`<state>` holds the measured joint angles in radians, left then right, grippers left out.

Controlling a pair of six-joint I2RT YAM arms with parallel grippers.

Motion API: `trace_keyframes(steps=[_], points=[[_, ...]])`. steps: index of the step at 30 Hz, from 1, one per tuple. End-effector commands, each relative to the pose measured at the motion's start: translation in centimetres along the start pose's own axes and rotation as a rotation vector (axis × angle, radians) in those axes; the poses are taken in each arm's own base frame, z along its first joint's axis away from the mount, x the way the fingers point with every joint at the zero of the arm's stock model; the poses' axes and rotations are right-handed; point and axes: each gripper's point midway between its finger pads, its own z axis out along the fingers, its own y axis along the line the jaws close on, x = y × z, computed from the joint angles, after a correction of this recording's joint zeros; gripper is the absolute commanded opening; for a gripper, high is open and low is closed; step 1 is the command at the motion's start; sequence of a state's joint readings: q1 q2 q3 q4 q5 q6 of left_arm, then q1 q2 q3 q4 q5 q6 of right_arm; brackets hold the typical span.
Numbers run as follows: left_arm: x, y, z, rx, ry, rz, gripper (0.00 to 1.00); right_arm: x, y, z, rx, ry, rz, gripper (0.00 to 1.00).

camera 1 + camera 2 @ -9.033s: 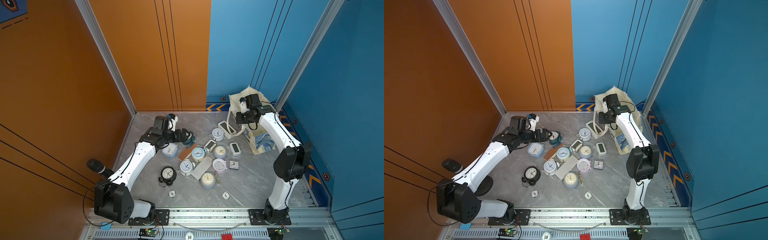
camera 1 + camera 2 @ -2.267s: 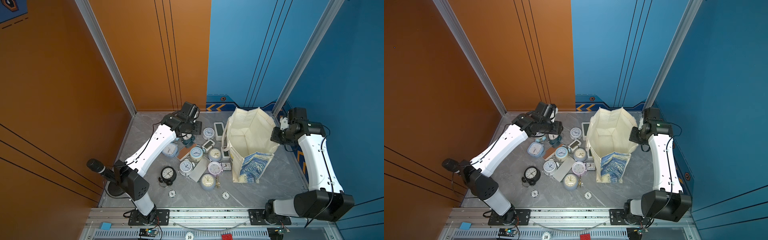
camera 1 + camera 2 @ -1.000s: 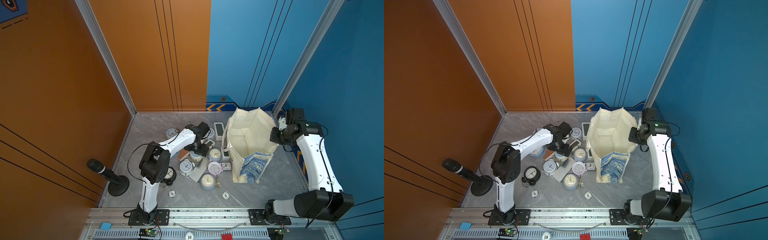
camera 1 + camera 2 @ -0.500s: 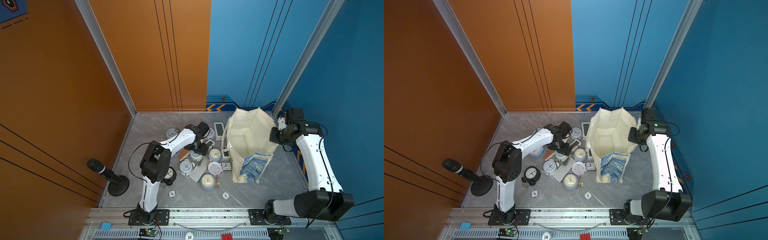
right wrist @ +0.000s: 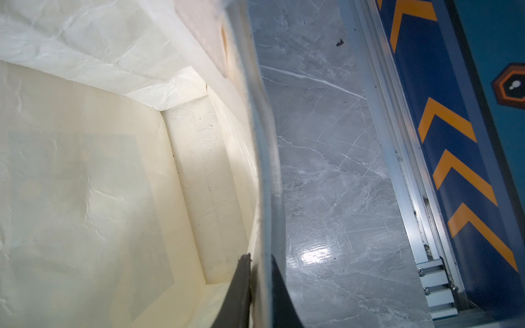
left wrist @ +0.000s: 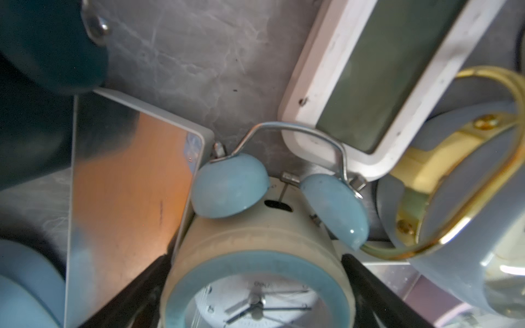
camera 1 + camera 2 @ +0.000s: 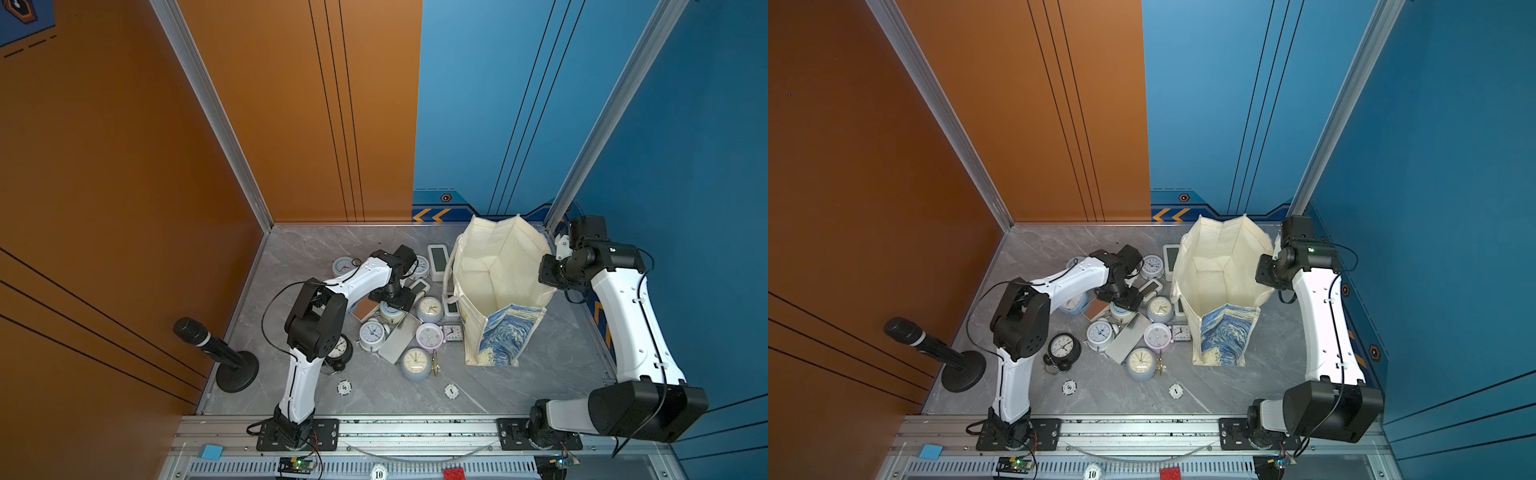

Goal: Put the alarm clock into the canvas bag
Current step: Pick up the alarm from the center of the board.

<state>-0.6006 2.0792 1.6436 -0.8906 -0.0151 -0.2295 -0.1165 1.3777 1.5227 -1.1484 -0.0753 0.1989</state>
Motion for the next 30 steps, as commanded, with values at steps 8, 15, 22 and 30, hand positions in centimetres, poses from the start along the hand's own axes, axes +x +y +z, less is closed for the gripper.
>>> trace_keyframes(steps=[8, 15, 22, 30], points=[[-0.3, 0.2, -2.0, -0.014, -0.043, -0.013, 0.76, 0.2, 0.1, 0.5, 0.013, 0.014, -0.03, 0.13], [-1.8, 0.1, -6.3, 0.006, -0.154, -0.03, 0.7, 0.2, 0.2, 0.3, 0.012, 0.009, -0.033, 0.13], [-3.0, 0.1, -11.3, 0.033, -0.274, -0.045, 0.66, 0.2, 0.3, 0.2, 0.01, 0.008, -0.036, 0.13], [-5.3, -0.3, -19.2, 0.091, -0.476, -0.079, 0.62, 0.1, 0.7, 0.0, 0.005, 0.003, -0.044, 0.13]])
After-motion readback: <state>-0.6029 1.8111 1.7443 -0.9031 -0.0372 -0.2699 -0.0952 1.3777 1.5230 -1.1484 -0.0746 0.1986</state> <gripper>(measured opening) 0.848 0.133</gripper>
